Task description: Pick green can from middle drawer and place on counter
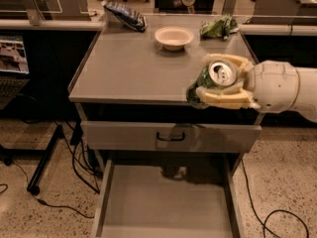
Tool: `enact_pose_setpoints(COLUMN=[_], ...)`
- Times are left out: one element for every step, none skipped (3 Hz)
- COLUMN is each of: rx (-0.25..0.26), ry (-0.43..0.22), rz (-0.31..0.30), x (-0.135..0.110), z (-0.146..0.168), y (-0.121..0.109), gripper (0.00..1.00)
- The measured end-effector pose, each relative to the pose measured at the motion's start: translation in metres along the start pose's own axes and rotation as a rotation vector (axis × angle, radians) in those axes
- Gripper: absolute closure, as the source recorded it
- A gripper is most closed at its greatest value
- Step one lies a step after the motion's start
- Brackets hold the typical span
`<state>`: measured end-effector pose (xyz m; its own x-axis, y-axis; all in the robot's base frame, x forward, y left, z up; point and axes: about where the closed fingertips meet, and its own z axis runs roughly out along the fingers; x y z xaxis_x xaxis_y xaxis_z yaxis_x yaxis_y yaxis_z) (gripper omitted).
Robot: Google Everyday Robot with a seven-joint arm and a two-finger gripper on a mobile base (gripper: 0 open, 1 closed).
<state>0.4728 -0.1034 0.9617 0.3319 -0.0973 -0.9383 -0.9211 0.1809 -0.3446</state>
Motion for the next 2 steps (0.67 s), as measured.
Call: enact_pose_setpoints(rx=[0.094,0.188], ry=[-0.002,0.027], rz=[0.022,0.041], x=[0.015,0.035], z=[-0.004,0.000], y=[-0.038,-0.067], gripper=[1.00,1.00])
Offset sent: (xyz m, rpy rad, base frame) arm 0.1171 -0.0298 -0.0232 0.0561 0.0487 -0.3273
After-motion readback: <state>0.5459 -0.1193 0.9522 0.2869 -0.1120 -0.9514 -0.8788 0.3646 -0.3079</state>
